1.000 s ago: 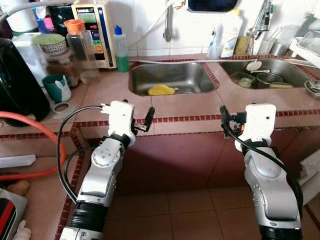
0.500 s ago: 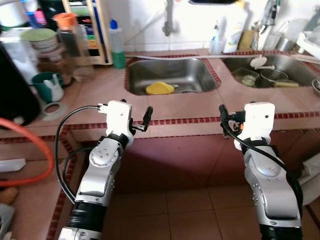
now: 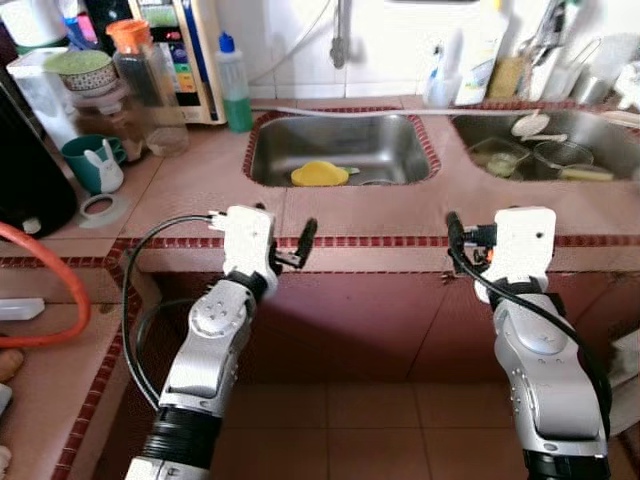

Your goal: Kitchen organization

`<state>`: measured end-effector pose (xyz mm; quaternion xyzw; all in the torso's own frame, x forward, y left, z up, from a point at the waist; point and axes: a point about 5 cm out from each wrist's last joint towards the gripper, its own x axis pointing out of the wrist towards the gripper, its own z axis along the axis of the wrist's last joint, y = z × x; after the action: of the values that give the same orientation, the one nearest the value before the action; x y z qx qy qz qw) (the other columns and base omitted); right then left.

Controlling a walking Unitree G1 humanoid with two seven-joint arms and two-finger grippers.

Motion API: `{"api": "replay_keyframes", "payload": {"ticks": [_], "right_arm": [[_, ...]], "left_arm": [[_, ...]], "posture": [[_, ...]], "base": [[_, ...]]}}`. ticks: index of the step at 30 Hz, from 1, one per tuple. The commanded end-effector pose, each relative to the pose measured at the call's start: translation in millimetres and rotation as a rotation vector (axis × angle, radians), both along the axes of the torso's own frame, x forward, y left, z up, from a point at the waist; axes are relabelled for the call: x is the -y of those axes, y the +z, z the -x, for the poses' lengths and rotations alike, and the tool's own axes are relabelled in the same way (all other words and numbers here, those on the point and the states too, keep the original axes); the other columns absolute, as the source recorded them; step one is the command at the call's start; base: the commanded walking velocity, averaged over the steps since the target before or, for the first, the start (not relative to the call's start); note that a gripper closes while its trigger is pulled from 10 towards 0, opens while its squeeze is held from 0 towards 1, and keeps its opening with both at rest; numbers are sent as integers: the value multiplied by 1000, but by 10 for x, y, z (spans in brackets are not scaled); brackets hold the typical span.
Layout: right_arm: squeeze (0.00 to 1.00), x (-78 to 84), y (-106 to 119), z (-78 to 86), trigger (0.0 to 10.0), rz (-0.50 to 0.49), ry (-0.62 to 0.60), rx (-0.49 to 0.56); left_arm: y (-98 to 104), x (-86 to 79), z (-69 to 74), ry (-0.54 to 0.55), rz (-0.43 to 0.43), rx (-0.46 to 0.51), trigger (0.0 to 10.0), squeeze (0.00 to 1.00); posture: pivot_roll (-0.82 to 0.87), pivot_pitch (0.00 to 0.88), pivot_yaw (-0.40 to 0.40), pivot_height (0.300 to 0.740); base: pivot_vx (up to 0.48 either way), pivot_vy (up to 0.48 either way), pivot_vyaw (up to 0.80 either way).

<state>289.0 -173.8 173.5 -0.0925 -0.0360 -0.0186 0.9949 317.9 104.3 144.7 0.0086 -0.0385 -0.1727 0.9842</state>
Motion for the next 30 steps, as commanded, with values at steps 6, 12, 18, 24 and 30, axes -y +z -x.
{"api": "replay_keyframes", "payload": {"ticks": [6, 12, 18, 24, 30], "right_arm": [[0, -14, 42, -11, 10000, 3, 2, 13], [0, -9, 34, -8, 10000, 4, 1, 11], [0, -31, 19, 0, 10000, 3, 6, 4], [0, -30, 16, -1, 10000, 1, 7, 1], [0, -33, 17, 0, 10000, 3, 7, 1]], "left_arm": [[38, -26, -12, 7, 5, 10, 10000, 0], [37, -24, -14, 7, 4, 9, 10000, 0], [14, -40, -20, 8, 2, 1, 10000, 0], [6, -44, -22, 10, -2, -2, 10000, 0], [-2, -53, -26, 10, -8, -2, 10000, 0]], "posture": [[60, 0, 22, 740], [59, 0, 24, 740], [58, 0, 24, 740], [57, 0, 25, 740], [56, 0, 26, 740]], "base": [[0, -402, 0], [0, -398, 0], [0, -393, 0], [0, -384, 0], [0, -349, 0]]}}
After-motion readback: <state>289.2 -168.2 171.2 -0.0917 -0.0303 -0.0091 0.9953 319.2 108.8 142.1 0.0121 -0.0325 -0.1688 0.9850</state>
